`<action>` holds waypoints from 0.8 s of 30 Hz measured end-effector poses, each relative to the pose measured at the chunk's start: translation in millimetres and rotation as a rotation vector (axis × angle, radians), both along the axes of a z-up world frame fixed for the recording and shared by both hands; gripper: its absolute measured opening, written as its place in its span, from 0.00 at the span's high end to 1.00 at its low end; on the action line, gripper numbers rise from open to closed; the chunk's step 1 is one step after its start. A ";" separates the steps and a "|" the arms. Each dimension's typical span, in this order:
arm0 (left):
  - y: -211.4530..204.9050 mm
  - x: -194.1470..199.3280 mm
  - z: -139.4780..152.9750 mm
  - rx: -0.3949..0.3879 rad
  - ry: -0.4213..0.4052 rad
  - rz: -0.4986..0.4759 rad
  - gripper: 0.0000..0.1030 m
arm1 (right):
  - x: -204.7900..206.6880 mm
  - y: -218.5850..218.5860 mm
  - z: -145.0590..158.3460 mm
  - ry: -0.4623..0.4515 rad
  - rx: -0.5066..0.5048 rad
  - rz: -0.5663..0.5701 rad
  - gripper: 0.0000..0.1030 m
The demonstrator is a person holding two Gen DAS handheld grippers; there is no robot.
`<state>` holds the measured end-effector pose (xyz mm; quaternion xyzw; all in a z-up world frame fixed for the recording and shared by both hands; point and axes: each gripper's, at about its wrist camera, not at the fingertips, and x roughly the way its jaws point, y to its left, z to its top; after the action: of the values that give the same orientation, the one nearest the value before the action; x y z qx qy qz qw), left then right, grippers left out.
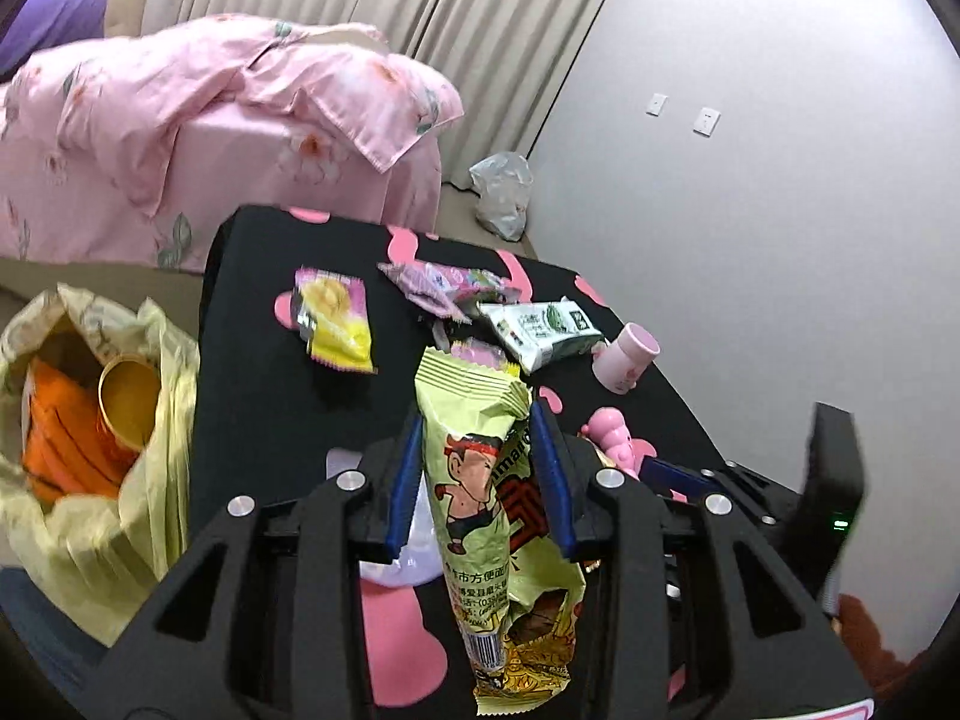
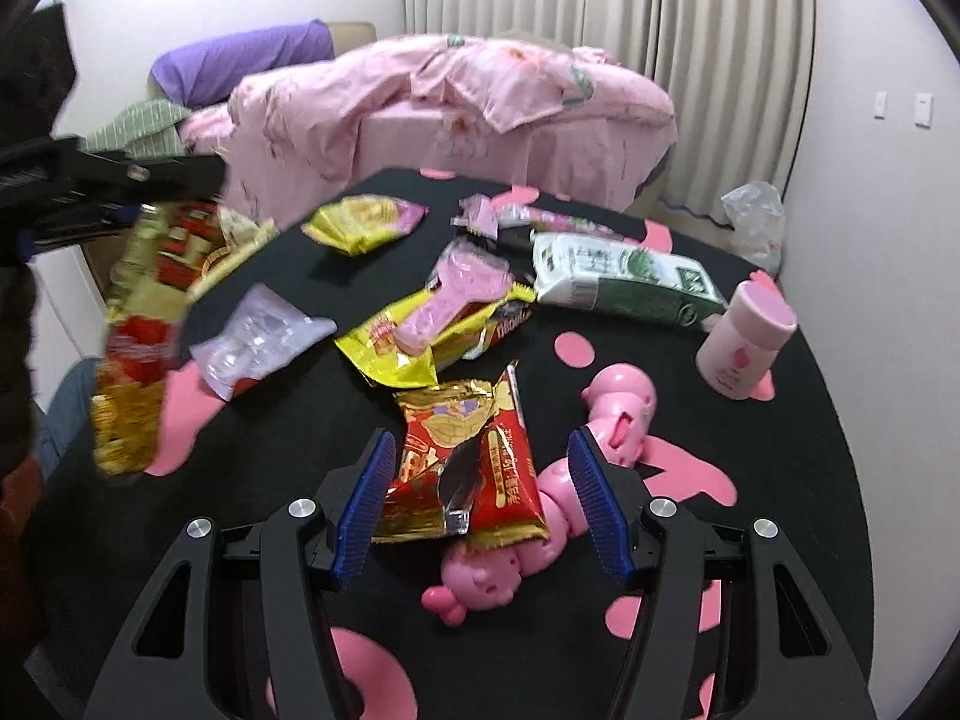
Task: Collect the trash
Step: 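Grasp the yellow snack packet with the left gripper while the right gripper grasps the red wrapper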
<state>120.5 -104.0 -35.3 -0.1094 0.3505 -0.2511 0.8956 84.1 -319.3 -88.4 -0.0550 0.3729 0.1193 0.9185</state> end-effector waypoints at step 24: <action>-22.4 9.9 -69.2 0.107 0.370 -0.168 0.53 | -29.1 -34.8 9.4 -0.018 0.111 -0.077 0.74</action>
<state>130.4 -126.4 -104.4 -0.0765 0.5297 -0.2816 0.7964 55.1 -354.2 -79.1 0.0092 0.3594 0.1036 0.9274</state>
